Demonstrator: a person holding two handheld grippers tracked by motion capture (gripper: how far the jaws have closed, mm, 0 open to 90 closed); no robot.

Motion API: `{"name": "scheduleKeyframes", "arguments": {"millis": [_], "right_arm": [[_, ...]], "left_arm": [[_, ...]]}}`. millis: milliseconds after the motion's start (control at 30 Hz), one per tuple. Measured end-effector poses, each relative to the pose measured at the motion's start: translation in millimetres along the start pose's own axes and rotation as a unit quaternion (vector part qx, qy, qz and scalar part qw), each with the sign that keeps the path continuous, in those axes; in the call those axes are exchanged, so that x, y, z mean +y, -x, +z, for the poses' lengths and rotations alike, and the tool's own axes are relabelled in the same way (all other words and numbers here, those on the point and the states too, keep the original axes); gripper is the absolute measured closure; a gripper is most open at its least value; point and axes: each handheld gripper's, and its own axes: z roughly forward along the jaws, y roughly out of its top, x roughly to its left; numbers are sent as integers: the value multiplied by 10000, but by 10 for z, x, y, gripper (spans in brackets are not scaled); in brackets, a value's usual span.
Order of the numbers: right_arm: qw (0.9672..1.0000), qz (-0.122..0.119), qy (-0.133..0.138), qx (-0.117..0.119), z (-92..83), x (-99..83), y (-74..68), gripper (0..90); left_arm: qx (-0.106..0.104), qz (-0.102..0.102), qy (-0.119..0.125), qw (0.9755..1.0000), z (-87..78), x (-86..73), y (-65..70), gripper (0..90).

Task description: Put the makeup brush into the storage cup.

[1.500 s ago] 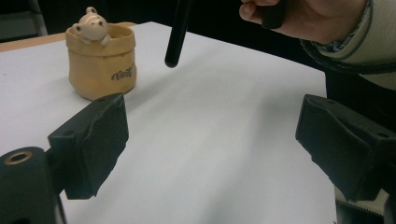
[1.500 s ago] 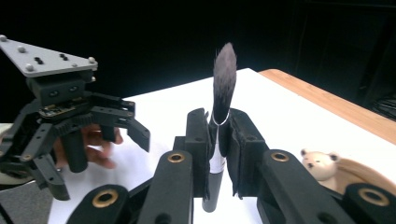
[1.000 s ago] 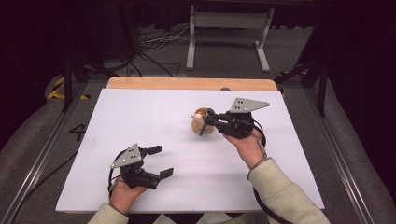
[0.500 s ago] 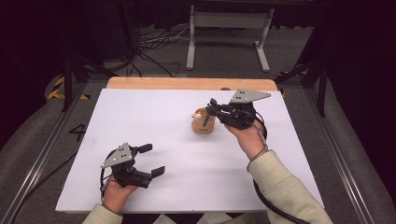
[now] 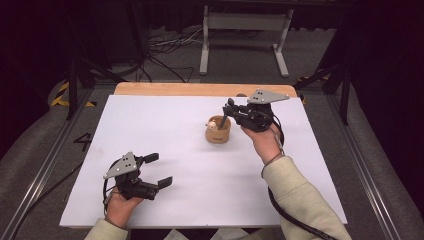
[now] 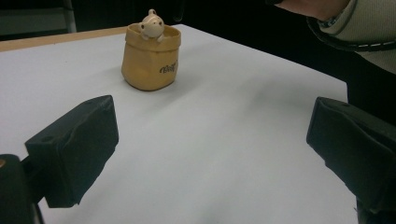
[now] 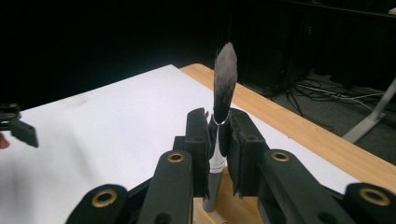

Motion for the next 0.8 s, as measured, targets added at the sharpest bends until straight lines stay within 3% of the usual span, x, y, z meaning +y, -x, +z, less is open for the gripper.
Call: {"name": "scheduleKeyframes", "arguments": {"millis": [467,800], "right_arm": [[9993,202,0,-313,183,-118,71,795],[9991,202,-125,-364,287,-197,68,794]], "left_arm": [[33,-114,5,9999,-18,-10,-45,30],[14,-127,-17,9999,-16,-19,-48,30]]}}
